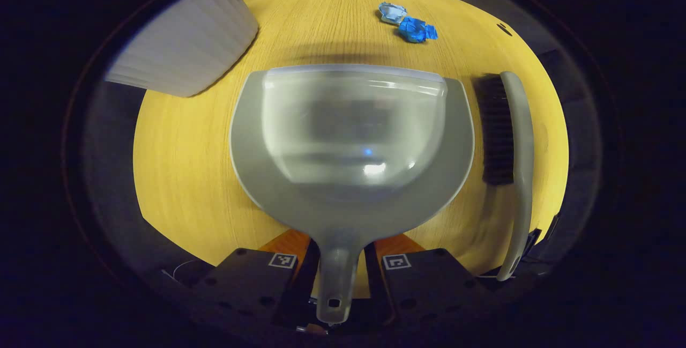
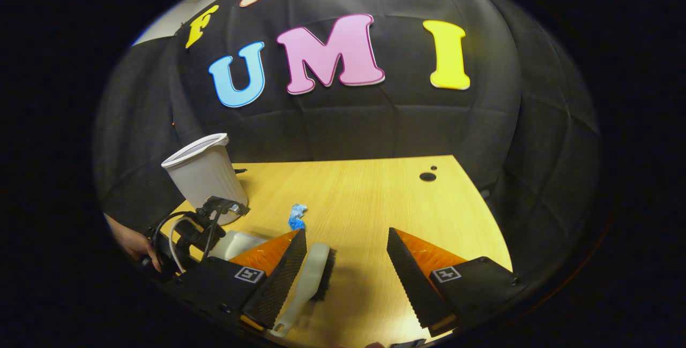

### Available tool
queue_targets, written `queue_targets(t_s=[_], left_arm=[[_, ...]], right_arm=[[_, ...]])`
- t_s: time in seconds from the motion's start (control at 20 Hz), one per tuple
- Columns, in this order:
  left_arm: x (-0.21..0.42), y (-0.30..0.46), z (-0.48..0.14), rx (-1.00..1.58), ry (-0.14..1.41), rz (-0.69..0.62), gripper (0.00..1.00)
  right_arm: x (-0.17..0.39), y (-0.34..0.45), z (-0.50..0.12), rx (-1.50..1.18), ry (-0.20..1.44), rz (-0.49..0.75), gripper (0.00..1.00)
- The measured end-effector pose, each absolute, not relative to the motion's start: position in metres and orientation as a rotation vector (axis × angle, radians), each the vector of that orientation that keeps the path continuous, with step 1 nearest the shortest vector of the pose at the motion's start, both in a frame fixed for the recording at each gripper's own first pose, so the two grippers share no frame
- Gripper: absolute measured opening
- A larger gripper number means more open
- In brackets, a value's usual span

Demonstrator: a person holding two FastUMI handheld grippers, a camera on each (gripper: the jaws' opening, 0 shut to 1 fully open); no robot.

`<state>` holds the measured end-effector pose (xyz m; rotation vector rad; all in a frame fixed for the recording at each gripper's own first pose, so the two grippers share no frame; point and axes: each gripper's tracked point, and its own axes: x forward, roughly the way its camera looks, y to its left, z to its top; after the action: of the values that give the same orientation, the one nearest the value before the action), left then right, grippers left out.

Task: Pick up the small broom and dustpan from the desktop, sweep the trash into the dustpan with the broom, and then empty the trash into the garbage bin.

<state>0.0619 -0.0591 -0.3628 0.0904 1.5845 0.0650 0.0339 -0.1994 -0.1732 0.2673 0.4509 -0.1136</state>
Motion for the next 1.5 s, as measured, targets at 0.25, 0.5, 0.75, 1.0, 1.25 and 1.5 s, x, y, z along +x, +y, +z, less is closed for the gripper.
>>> queue_targets(t_s=[0.25, 0.5, 0.75, 1.0, 1.25, 1.5], left_arm=[[0.067, -0.062, -0.363, 0.057, 1.617, 0.007, 0.31], [0.066, -0.059, -0.365, 0.062, 1.572, -0.079, 0.3], [0.065, -0.056, -0.364, 0.008, 1.524, -0.159, 0.31], [0.063, -0.053, -0.363, -0.062, 1.491, -0.216, 0.3], [0.061, -0.052, -0.363, -0.072, 1.454, -0.232, 0.31], [0.062, -0.052, -0.363, -0.067, 1.464, -0.241, 0.3]], right_arm=[[0.016, -0.193, -0.21, 0.375, 0.572, -0.176, 0.97], [0.004, -0.147, -0.223, 0.4, 0.722, -0.151, 0.98], [0.0, -0.104, -0.239, 0.368, 0.87, -0.133, 0.97], [-0.01, -0.092, -0.281, 0.36, 1.07, -0.193, 0.98], [-0.013, -0.09, -0.331, 0.271, 1.235, -0.224, 0.98], [-0.012, -0.086, -0.357, 0.304, 1.345, -0.25, 0.94]])
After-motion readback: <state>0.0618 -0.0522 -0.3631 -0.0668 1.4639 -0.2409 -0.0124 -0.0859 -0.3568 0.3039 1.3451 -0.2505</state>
